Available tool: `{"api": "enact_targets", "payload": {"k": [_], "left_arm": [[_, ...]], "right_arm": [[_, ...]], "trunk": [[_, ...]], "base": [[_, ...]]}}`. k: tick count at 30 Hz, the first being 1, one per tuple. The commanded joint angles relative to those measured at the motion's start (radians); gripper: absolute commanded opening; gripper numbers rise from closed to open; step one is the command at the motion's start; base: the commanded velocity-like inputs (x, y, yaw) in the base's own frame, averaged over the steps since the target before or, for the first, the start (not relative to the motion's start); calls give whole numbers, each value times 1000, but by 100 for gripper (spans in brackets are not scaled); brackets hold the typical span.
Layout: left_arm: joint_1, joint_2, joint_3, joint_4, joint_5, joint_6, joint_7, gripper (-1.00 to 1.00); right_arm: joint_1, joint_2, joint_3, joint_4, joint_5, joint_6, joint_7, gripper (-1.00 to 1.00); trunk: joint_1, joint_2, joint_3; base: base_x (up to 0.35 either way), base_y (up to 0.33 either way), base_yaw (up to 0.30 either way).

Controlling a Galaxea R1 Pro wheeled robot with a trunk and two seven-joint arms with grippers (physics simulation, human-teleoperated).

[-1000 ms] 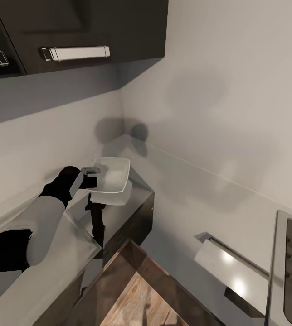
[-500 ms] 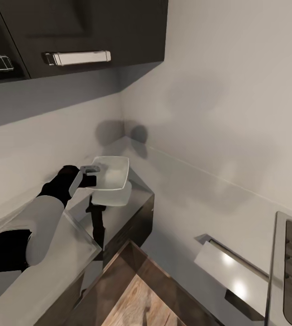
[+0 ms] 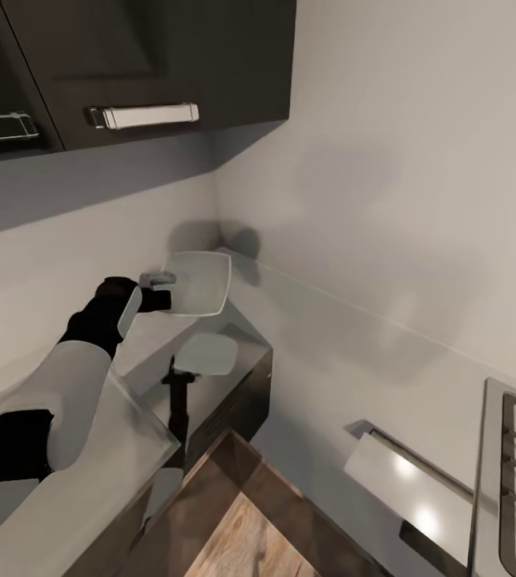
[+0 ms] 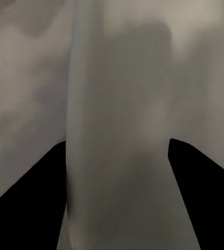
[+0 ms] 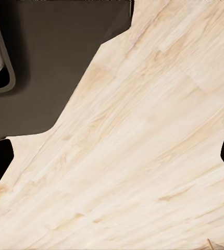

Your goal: In the kitchen, take the Vidalia onion out of the sink, dice it on the chopping board with the paring knife, put the diced onion into the bowl on the countertop, then place both the paring knife and the chopping board into the sink.

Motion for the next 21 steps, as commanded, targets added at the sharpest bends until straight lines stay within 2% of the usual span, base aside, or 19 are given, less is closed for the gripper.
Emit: {"api": "enact_targets", "payload": {"k": [1, 9, 21], "left_arm": [[0, -1, 3, -1, 1, 6, -3, -100], [2, -1, 3, 20, 1, 8, -4, -100], [3, -1, 2, 25, 1, 9, -4, -100]], "right_arm": [[-1, 0, 0, 2, 0, -6, 0, 100], [-1, 0, 0, 2, 0, -6, 0, 100], [-1, 0, 0, 2, -1, -11, 0, 100]], "trunk": [[1, -2, 0], [1, -2, 13], [1, -2, 31]], "base": [[0, 0, 0], [-37, 0, 0], [-292, 0, 0]]}}
